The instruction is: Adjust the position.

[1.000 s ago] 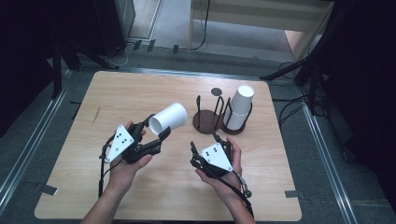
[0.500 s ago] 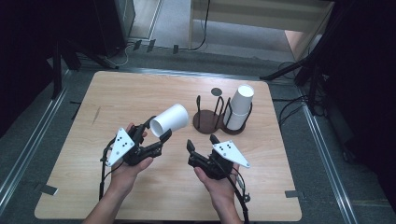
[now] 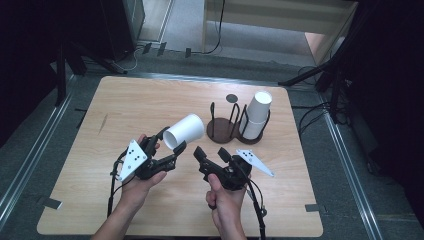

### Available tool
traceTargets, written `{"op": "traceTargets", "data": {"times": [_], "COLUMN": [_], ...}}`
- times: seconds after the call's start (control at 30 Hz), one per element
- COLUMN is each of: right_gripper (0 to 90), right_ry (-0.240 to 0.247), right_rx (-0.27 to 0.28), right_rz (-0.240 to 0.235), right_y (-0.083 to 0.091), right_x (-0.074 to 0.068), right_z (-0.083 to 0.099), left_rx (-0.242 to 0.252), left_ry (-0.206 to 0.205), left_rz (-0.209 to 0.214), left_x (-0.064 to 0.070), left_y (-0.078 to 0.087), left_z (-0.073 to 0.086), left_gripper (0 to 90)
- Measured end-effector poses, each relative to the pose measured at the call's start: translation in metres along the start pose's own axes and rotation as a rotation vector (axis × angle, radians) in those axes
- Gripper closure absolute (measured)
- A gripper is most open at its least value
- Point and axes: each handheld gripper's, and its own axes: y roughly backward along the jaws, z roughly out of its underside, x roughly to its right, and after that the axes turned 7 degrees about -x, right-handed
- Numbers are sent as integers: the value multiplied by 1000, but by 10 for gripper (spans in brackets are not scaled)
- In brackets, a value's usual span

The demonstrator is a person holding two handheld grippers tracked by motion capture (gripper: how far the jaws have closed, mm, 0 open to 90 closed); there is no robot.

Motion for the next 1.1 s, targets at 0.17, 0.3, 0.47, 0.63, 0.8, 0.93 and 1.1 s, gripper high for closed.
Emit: {"op": "traceTargets", "data": {"times": [0.17, 0.3, 0.47, 0.63, 0.8, 0.93, 1.1], "right_gripper": [66, 64, 65, 64, 64, 64, 64], "right_ry": [-136, -234, -356, -480, -582, -647, -732], "right_rx": [-4, -20, -39, -75, -91, -92, -100], "right_rz": [-40, -89, -133, -187, -221, -230, -245], "right_y": [-4, -9, -13, -17, -20, -23, -28], "right_x": [0, 0, 0, 2, 2, 2, 5], "right_z": [-2, -5, -8, -9, -12, -13, -13], "left_rx": [3, 5, 8, 11, 13, 14, 23], "left_ry": [-7, -15, -23, -26, -36, -44, -51], "left_rz": [3, 8, 11, 12, 15, 21, 24], "left_x": [3, 6, 8, 9, 11, 12, 14], "left_y": [-1, -2, -2, -2, -3, -3, -3], "left_z": [2, 2, 3, 3, 4, 4, 4], "left_gripper": [345, 344, 344, 344, 344, 344, 344]}}
